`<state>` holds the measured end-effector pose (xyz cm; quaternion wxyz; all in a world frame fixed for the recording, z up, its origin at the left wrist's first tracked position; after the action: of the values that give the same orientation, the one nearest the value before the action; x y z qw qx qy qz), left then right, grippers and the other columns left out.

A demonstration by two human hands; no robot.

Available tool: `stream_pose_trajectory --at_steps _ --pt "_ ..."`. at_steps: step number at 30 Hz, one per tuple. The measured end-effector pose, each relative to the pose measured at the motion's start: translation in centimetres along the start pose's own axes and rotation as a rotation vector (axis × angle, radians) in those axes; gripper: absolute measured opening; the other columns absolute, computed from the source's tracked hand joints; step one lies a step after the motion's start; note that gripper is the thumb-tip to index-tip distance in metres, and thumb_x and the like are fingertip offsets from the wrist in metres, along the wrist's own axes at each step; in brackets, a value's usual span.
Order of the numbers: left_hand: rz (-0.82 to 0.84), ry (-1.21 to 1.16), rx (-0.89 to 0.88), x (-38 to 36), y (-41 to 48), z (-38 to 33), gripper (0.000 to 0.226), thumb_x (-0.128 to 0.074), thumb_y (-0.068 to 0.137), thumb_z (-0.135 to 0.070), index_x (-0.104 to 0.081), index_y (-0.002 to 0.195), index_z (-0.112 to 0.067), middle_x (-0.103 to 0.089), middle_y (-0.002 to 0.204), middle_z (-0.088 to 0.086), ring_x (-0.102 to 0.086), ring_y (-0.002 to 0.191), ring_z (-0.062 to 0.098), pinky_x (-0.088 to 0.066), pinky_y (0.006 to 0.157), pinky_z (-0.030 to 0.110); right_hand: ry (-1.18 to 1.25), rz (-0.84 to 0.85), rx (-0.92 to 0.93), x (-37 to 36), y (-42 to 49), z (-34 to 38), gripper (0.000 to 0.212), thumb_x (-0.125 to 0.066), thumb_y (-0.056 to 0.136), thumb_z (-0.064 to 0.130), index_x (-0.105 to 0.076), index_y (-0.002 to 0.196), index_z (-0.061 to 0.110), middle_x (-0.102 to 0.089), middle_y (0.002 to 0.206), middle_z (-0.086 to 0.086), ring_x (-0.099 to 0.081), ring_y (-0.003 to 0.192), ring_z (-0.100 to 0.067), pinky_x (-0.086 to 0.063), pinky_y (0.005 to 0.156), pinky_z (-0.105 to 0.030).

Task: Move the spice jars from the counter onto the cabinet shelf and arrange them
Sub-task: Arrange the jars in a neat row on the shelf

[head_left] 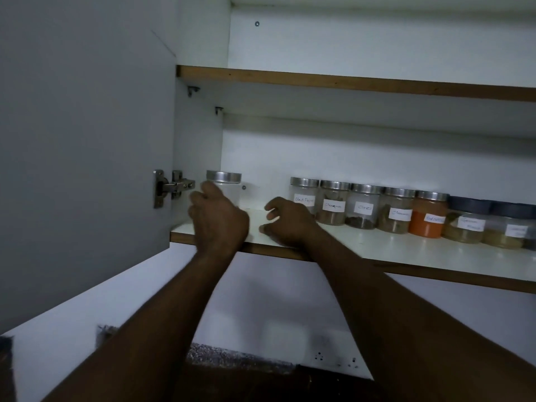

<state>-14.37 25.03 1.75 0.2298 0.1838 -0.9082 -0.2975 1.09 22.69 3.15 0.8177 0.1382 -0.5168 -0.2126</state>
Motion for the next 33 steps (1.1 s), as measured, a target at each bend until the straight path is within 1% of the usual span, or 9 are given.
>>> stream_pose_trajectory --at_steps 4,7,14,18,20,22,25,28,33 --pt "0.148 -0.002 0.093 1.3 2.0 1.4 0.082 -0.073 0.084 -0.011 -0.025 0.151 -0.011 -0.038 0.146 0.026 -0.040 0.133 0.043 -0.043 0.107 0.048 0.071 0.021 0.121 -1.9 -0.1 2.9 0.076 -0.084 0.082 0.033 -0.045 0.147 0.023 -0.060 0.143 -0.003 -0.059 0.126 -0.023 -0.044 0.099 -0.030" --pt "0.283 0.038 0.115 0.9 3.4 1.3 0.073 -0.069 0.089 -0.015 -0.027 0.148 -0.008 -0.047 0.142 0.025 -0.048 0.129 0.043 -0.047 0.105 0.052 0.056 0.037 0.166 -2.9 0.3 4.1 0.091 -0.081 0.084 0.031 -0.030 0.159 0.021 -0.052 0.152 -0.008 -0.053 0.134 -0.029 -0.041 0.104 -0.032" --pt "0.462 0.173 0.087 -2.1 5.7 0.1 0.061 -0.070 0.090 -0.020 -0.037 0.140 -0.004 -0.055 0.136 0.021 -0.055 0.124 0.038 -0.047 0.104 0.048 0.053 0.074 0.048 -3.3 2.3 2.9 0.094 -0.073 0.090 0.035 -0.018 0.162 0.013 -0.044 0.157 -0.013 -0.046 0.140 -0.032 -0.039 0.108 -0.035" --pt "0.579 0.255 -0.021 -5.7 6.4 -0.7 0.059 -0.066 0.093 -0.028 -0.042 0.143 -0.006 -0.056 0.139 0.018 -0.056 0.126 0.034 -0.046 0.107 0.046 0.021 0.076 -0.045 -2.8 4.2 0.9 0.102 -0.073 0.087 0.033 -0.008 0.163 0.010 -0.048 0.152 -0.016 -0.050 0.135 -0.030 -0.041 0.090 -0.028" --pt "0.671 0.290 -0.072 -7.2 7.1 -0.9 0.072 -0.067 0.094 -0.026 -0.031 0.153 -0.005 -0.049 0.148 0.020 -0.050 0.134 0.035 -0.041 0.113 0.045 0.013 0.076 -0.080 -2.6 5.0 -0.1 0.107 -0.075 0.086 0.035 -0.005 0.163 0.009 -0.045 0.153 -0.017 -0.049 0.136 -0.032 -0.037 0.088 -0.026" --pt "0.749 0.363 -0.110 -8.3 7.5 -1.0 0.087 -0.065 0.095 -0.020 -0.009 0.159 -0.002 -0.038 0.156 0.024 -0.040 0.143 0.036 -0.034 0.118 0.045 -0.017 0.080 -0.129 -2.5 5.4 -0.7 0.114 -0.076 0.084 0.040 0.001 0.163 0.008 -0.033 0.159 -0.020 -0.039 0.143 -0.036 -0.038 0.097 -0.030" --pt "0.787 0.426 -0.194 -9.5 8.0 -1.0 0.076 -0.058 0.099 -0.018 -0.014 0.157 0.003 -0.039 0.155 0.025 -0.042 0.142 0.036 -0.035 0.116 0.041 -0.086 0.052 -0.191 -2.7 5.9 -1.2 0.115 -0.076 0.083 0.047 -0.004 0.162 0.003 -0.025 0.159 -0.022 -0.033 0.146 -0.039 -0.037 0.113 -0.043" --pt "0.803 0.441 -0.267 -10.5 8.4 -0.7 0.058 -0.053 0.101 -0.015 -0.031 0.151 0.005 -0.047 0.150 0.023 -0.048 0.137 0.034 -0.037 0.111 0.037 -0.147 0.054 -0.219 -2.5 6.3 -1.6 0.108 -0.071 0.084 0.056 -0.018 0.157 -0.003 -0.028 0.155 -0.023 -0.039 0.140 -0.040 -0.041 0.112 -0.047" --pt "0.797 0.423 -0.289 -11.1 8.7 -0.4 0.055 -0.047 0.105 -0.017 -0.030 0.152 0.004 -0.044 0.153 0.023 -0.046 0.139 0.034 -0.035 0.112 0.036 -0.155 0.059 -0.200 -2.5 6.5 -2.0 0.103 -0.066 0.085 0.065 -0.029 0.153 -0.003 -0.038 0.148 -0.022 -0.045 0.136 -0.037 -0.043 0.112 -0.048"
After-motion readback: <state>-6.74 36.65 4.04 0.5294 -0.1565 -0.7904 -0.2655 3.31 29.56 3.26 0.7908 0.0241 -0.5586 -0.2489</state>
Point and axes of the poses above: each hand's wrist, its own y-axis towards the middle knuckle, its own x-axis out of the back of the hand, z = x × y, the point moved 1 cm from there along y, towards the middle knuckle
